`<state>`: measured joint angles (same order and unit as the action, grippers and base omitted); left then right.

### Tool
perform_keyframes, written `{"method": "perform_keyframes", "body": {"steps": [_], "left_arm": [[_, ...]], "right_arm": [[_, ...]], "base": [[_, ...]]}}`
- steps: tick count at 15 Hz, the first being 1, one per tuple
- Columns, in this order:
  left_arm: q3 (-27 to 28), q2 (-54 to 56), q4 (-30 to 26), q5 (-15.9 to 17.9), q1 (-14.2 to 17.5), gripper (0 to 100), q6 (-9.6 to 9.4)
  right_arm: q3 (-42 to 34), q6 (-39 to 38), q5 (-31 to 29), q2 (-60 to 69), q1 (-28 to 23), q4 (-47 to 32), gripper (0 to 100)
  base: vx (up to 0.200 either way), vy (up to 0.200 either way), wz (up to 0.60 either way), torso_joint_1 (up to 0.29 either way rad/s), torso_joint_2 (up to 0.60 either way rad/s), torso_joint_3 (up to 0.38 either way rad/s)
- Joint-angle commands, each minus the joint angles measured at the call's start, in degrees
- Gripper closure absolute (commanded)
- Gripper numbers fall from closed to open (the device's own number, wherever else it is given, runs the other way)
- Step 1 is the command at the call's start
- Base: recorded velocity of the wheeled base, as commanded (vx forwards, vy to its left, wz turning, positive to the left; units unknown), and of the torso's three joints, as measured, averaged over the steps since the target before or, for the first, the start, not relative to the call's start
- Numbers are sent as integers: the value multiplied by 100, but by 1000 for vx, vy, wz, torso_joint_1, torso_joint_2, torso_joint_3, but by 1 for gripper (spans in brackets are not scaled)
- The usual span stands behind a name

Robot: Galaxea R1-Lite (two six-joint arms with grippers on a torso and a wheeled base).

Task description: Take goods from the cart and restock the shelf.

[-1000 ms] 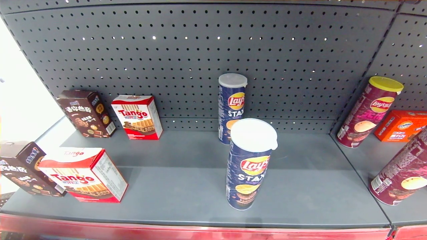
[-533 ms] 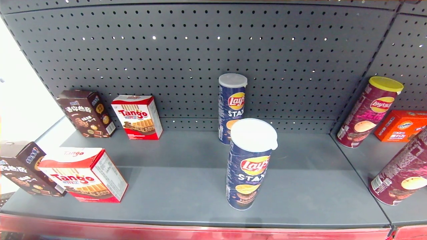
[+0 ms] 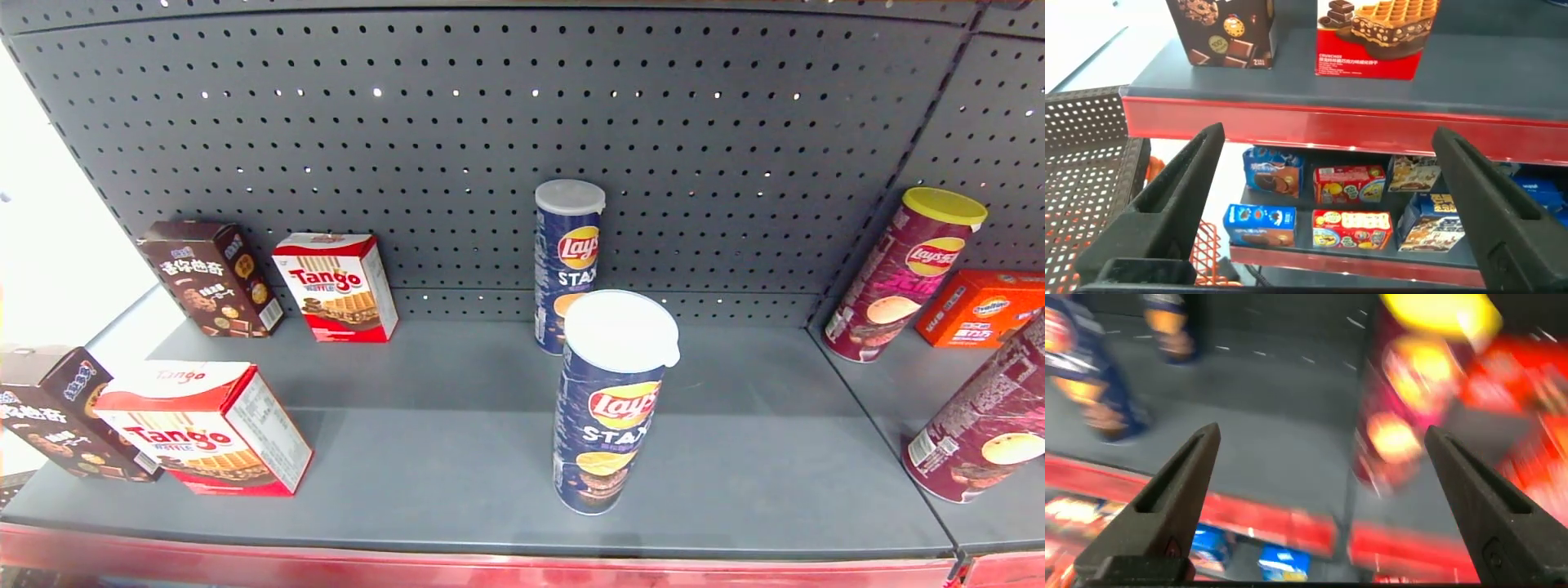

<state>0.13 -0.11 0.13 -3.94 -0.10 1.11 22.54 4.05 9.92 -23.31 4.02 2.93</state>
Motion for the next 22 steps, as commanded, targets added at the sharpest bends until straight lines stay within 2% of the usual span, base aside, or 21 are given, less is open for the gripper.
{"method": "perform_keyframes", "body": {"steps": [1, 4, 8, 13, 15, 18, 22], "left_arm": [[4, -24, 4, -2, 1, 0, 3], [4, -24, 4, 7, 1, 0, 3], [4, -24, 4, 7, 1, 0, 12], [4, -24, 4, 16, 1, 0, 12], [4, -15, 4, 16, 1, 0, 12], [4, -24, 4, 16, 1, 0, 12], [4, -24, 4, 16, 1, 0, 21]], "right_arm": [[1182, 369, 599, -2037, 626, 217, 0], [1763, 395, 563, -2890, 1356, 244, 0], [1850, 404, 423, -3505, 1856, 630, 0], [1780, 404, 405, -3857, 2182, 630, 0], [1763, 413, 221, -4112, 2401, 648, 0], [1780, 404, -149, -4656, 2999, 692, 0], [1886, 369, -447, -5351, 3175, 964, 0]], "base": [[0, 0, 0, 0, 0, 0], [0, 0, 0, 0, 0, 0], [0, 0, 0, 0, 0, 0], [0, 0, 0, 0, 0, 0], [0, 0, 0, 0, 0, 0], [0, 0, 0, 0, 0, 0], [0, 0, 0, 0, 0, 0]]}}
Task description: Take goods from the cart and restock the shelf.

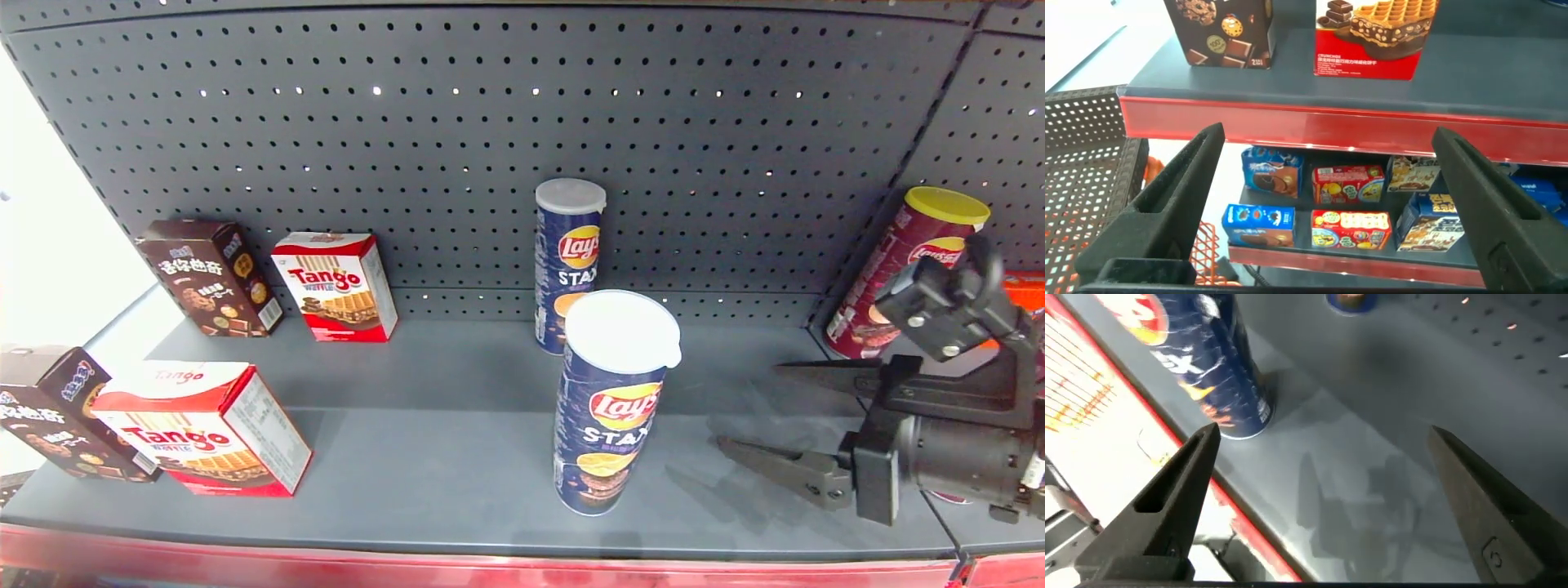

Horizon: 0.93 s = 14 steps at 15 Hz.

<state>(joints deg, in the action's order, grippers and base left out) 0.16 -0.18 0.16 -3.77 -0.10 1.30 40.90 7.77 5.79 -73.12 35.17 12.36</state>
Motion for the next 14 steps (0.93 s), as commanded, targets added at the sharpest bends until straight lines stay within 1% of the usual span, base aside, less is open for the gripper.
{"method": "perform_keyframes", "body": {"steps": [1, 4, 10, 14], "left_arm": [[2, -17, 2, -1, 1, 0, 1], [2, -17, 2, -1, 1, 0, 1], [2, -8, 2, -1, 1, 0, 1], [2, -17, 2, -1, 1, 0, 1]], "right_arm": [[102, -3, -78, -537, 60, 38, 0], [164, -12, -271, -818, 51, 65, 0], [489, -12, -315, -1284, 43, 100, 0], [533, -12, -315, -1547, 60, 223, 0]], "base": [[0, 0, 0, 0, 0, 0], [0, 0, 0, 0, 0, 0], [0, 0, 0, 0, 0, 0], [0, 0, 0, 0, 0, 0]]}}
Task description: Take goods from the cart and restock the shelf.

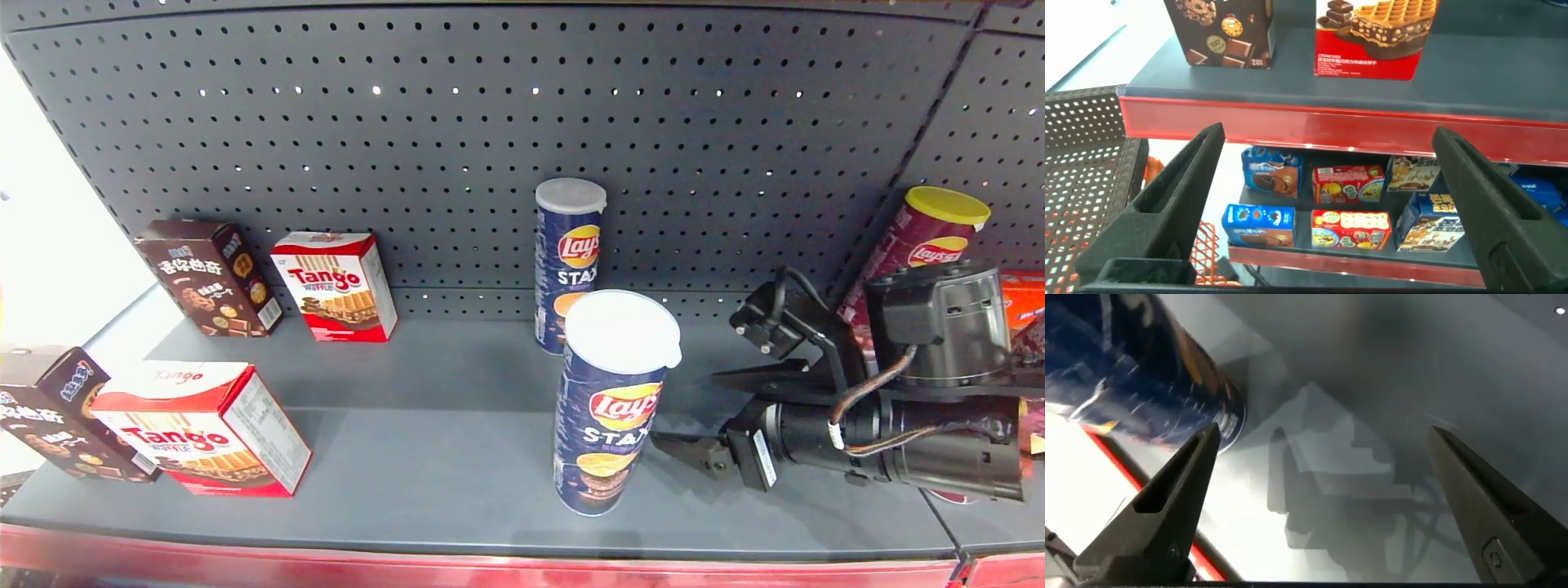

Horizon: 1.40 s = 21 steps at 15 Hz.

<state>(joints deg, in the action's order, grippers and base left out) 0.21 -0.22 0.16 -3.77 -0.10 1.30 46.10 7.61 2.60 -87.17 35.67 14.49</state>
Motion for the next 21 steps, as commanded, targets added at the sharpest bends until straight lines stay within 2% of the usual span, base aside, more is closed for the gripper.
{"method": "perform_keyframes", "body": {"steps": [1, 12, 21], "left_arm": [[-3, -4, 2, -1, 1, 0, 1], [-3, -13, 2, -1, 1, 0, 1], [-3, -13, 2, -1, 1, 0, 10]], "right_arm": [[39, 4, 4, -186, 10, 36, 0], [74, 13, -5, -326, 335, 45, 0], [83, 13, 4, -344, 186, 45, 0]], "base": [[0, 0, 0, 0, 0, 0], [0, 0, 0, 0, 0, 0], [0, 0, 0, 0, 0, 0]]}}
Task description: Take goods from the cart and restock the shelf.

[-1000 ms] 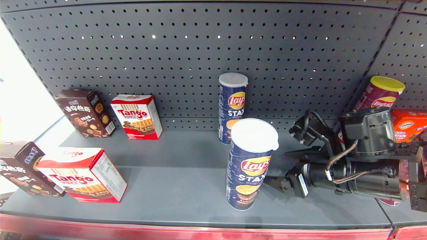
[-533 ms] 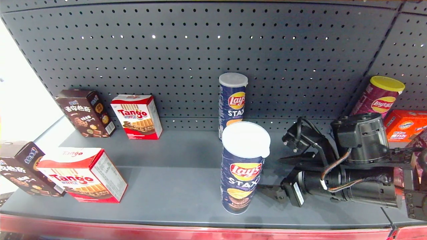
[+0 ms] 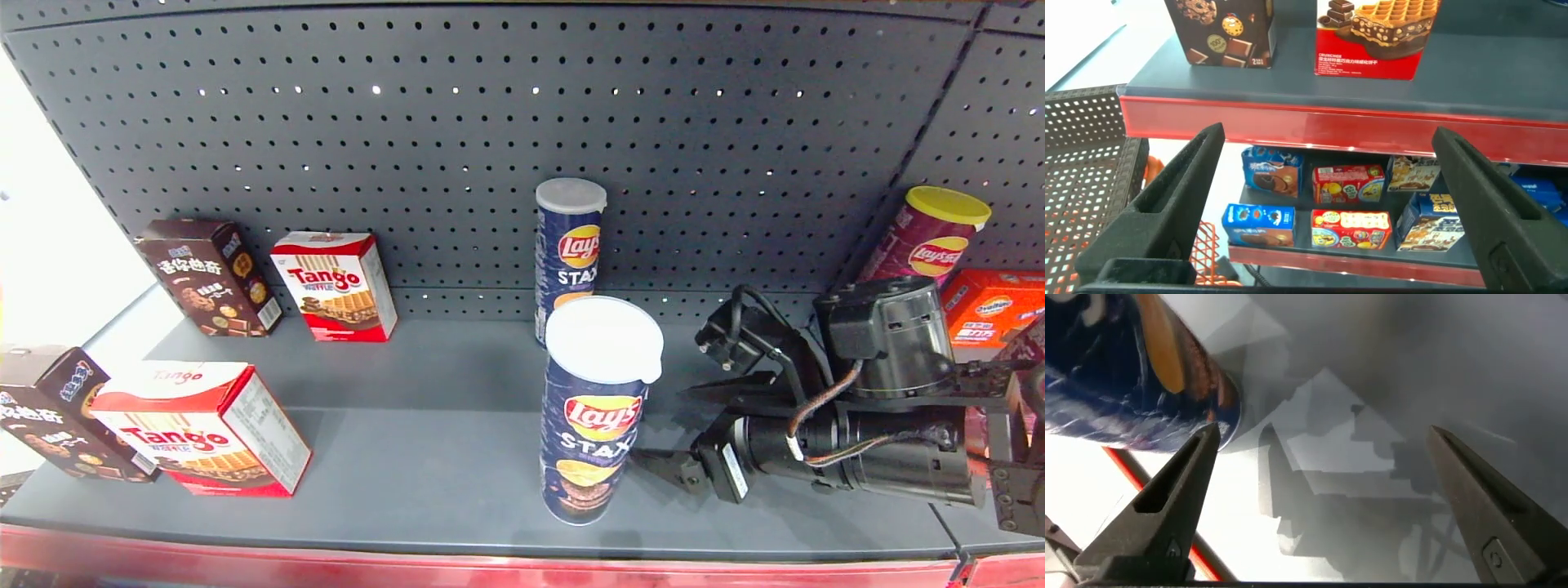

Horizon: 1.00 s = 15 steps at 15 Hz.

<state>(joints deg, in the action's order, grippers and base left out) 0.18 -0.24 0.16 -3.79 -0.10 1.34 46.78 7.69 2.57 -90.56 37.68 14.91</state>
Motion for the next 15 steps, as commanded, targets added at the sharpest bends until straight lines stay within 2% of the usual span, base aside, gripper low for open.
{"method": "perform_keyframes", "body": {"steps": [1, 15], "left_arm": [[-1, -2, 2, 1, 1, 0, -2], [-1, -11, 2, 1, 1, 0, -2]], "right_arm": [[25, 4, 6, -14, 2, 3, 0], [130, 13, 6, -190, 117, 12, 0]], "base": [[0, 0, 0, 0, 0, 0], [0, 0, 0, 0, 0, 0]]}}
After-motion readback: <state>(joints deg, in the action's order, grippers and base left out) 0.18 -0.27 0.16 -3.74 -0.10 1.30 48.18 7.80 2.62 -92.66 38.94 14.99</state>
